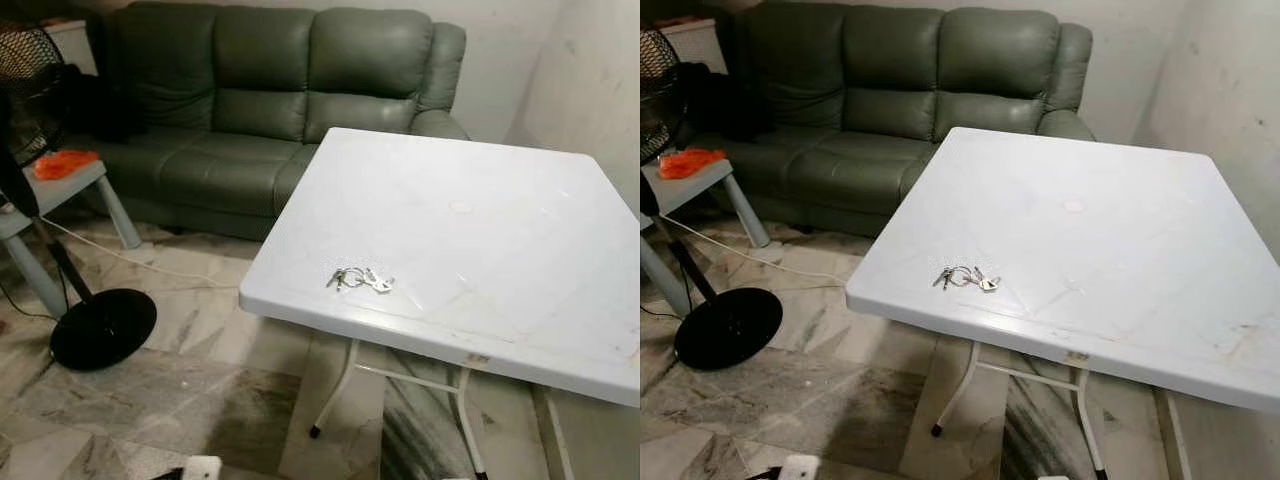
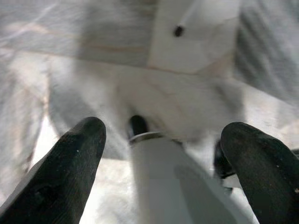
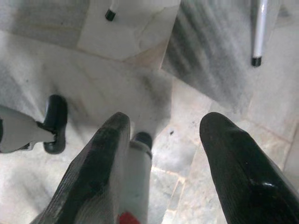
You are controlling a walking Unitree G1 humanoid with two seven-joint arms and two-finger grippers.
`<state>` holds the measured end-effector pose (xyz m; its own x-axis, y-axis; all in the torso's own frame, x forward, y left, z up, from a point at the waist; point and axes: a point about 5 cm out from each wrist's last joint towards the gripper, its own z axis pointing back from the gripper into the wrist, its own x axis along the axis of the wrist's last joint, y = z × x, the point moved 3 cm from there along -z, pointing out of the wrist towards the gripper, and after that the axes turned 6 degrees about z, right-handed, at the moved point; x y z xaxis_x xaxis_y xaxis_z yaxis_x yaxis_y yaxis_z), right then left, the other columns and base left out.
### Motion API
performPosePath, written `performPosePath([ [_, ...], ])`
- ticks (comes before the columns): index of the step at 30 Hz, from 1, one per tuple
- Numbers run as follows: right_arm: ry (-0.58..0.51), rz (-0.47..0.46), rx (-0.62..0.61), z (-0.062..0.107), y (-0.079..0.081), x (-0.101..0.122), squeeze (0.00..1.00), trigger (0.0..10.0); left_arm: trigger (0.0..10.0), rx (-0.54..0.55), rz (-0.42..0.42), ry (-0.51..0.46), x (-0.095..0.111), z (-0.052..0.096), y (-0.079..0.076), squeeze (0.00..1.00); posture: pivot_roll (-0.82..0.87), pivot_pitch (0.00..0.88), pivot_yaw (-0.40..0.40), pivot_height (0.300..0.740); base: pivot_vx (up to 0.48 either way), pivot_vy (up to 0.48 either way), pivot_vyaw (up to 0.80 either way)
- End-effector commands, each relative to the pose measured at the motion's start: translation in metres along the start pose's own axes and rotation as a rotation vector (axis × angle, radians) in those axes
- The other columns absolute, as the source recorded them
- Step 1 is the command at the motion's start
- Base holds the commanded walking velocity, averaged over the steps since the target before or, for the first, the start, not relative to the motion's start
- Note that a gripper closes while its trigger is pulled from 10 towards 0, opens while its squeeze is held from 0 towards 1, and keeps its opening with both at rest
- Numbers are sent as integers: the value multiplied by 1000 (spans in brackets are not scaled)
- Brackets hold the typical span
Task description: Hang keys on a hook
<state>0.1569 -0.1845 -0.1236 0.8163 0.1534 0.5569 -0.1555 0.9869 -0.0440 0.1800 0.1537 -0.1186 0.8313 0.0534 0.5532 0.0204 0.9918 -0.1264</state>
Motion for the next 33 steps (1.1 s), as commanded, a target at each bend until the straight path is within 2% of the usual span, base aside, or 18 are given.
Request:
performPosePath([
  [1,-66,5,0,-2,-2,16,0,10000,10000,0,-18,-43,12,-1,3,0,55,0,-31,740,0,0,0],
  [3,-162,-25,-5,-3,-6,37,0,10000,10000,-32,-9,-129,36,-3,-3,0,55,0,-31,740,0,0,0],
  [5,-177,-26,-5,-3,-7,41,0,10000,10000,-38,-8,-143,41,-4,-4,0,55,0,-29,740,0,0,0],
  [6,-260,-30,2,-3,-8,59,0,10000,10000,-66,-5,-226,65,-4,-6,0,52,0,-28,740,0,0,0],
  [7,-282,-30,4,-3,-9,63,0,10000,10000,-74,-4,-248,71,-4,-7,0,52,0,-28,740,0,0,0],
  [8,-354,-45,15,-2,-10,78,0,10000,10000,-97,-11,-315,88,-2,-9,0,51,0,-27,740,0,0,0],
  [10,-372,-48,17,-1,-10,82,0,10000,10000,-106,-18,-342,95,-1,-11,0,51,0,-27,740,0,0,0],
  [12,-497,-56,29,4,-12,107,0,10000,10000,-182,-14,-508,135,7,-22,0,48,0,-24,740,0,0,0],
  [15,-541,-54,29,6,-13,115,0,10000,10000,-199,-42,-563,146,11,-28,0,47,0,-23,740,0,0,0],
  [18,-657,-43,25,16,-19,131,0,10000,10000,-275,-85,-699,165,24,-50,0,41,0,-21,740,0,0,0],
  [23,-720,-36,28,23,-22,135,0,10000,10000,-310,-119,-766,169,34,-59,0,40,0,-21,740,0,0,0],
  [27,-852,-23,47,41,-25,147,0,10000,10000,-361,-154,-862,176,55,-69,0,35,0,-20,740,0,0,0],
  [29,-873,-23,47,44,-25,150,0,10000,10000,-365,-161,-873,178,59,-70,0,35,0,-20,740,0,0,0],
  [31,-931,-35,50,52,-25,161,0,10000,10000,-390,-179,-912,185,70,-75,0,35,0,-19,740,0,0,0],
  [33,-960,-40,56,57,-24,167,0,10000,10000,-400,-191,-929,187,75,-77,0,35,0,-19,740,0,0,0],
])
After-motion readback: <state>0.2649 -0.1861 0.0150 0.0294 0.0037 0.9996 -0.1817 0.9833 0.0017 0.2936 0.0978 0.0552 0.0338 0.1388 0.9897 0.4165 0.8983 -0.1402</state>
